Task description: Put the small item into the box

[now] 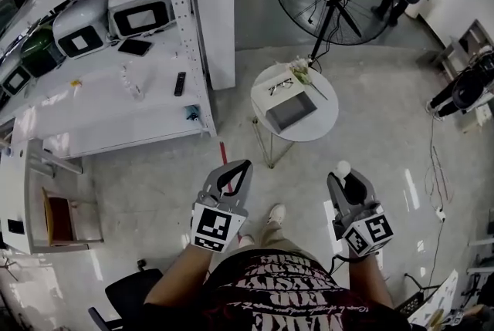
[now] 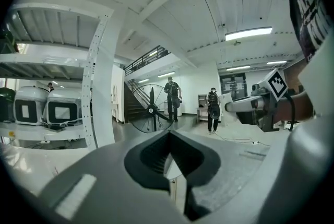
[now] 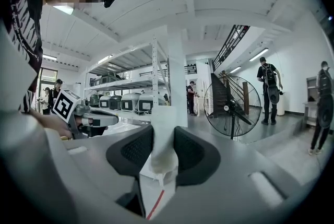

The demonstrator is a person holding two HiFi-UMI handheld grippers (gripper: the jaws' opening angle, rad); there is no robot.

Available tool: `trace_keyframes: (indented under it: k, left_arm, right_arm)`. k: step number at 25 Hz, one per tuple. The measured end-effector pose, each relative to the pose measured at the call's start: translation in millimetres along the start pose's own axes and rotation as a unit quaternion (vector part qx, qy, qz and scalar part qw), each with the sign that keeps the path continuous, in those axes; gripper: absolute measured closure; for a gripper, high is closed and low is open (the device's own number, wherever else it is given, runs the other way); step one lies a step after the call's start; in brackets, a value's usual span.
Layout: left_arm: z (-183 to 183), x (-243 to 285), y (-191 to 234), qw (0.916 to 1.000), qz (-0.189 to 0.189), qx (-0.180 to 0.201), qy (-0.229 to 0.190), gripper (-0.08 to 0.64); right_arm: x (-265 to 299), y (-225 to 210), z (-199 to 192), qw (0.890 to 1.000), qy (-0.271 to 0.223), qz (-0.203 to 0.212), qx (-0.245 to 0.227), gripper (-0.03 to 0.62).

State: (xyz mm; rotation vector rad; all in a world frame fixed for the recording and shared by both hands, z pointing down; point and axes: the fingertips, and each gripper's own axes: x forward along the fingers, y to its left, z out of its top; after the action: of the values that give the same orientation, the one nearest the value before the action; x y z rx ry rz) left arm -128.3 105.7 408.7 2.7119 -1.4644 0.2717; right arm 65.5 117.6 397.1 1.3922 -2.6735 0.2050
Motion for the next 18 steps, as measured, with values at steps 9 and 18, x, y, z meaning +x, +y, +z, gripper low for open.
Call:
trace_keyframes:
  k: [9, 18]
  left_arm:
    - [0.5, 54.9, -2.7, 0.9995, -0.027, -0.005, 0.013, 0.558]
    - [10.2, 107.9, -10.2, 0.9984, -0.055, 0.009, 0.011, 0.560]
  right_arm:
    - [16.1, -48.0, 7.1, 0.999, 0.006, -0.044, -0.009, 0.443]
    - [33.0, -97.8, 2.6, 0.998, 0.011, -0.060, -0.003, 0.445]
